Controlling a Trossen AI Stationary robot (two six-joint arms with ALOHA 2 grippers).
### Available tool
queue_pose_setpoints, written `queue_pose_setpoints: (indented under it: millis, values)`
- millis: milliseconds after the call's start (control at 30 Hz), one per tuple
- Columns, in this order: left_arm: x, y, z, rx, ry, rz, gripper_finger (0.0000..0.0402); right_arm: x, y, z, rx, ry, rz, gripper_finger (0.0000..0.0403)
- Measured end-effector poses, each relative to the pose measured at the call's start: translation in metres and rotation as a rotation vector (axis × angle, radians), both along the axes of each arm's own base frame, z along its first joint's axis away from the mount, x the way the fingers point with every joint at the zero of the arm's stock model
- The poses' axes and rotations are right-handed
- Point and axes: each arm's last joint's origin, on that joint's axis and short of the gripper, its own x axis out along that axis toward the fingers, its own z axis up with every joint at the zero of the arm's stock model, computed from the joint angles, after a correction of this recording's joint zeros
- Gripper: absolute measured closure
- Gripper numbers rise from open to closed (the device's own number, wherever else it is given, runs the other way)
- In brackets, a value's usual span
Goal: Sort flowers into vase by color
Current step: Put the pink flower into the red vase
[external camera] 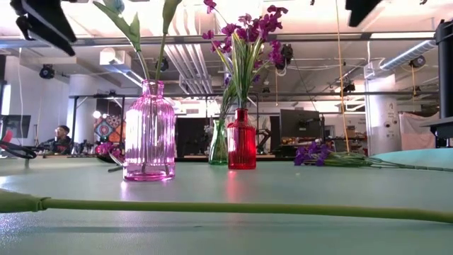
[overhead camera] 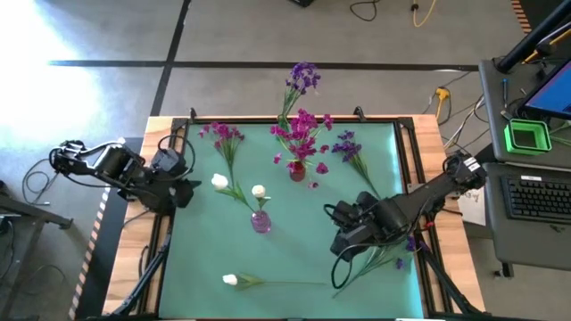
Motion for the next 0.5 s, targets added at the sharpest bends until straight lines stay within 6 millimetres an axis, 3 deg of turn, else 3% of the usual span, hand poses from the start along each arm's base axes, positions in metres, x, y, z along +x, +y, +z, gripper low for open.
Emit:
queue_pose_setpoints:
  millis: [300,500]
  values:
    - [-0.005,0.010,0.039,0.012,-0.172,0.173,0.0171,-0.002,-0.036,0.020,-0.110,-0.033,0.111,0.0202]
    - [0.007,0.016,0.049,0.053,-0.169,0.284,0.0171,-0.013,-0.062,0.041,-0.196,-0.080,0.152,0.0202]
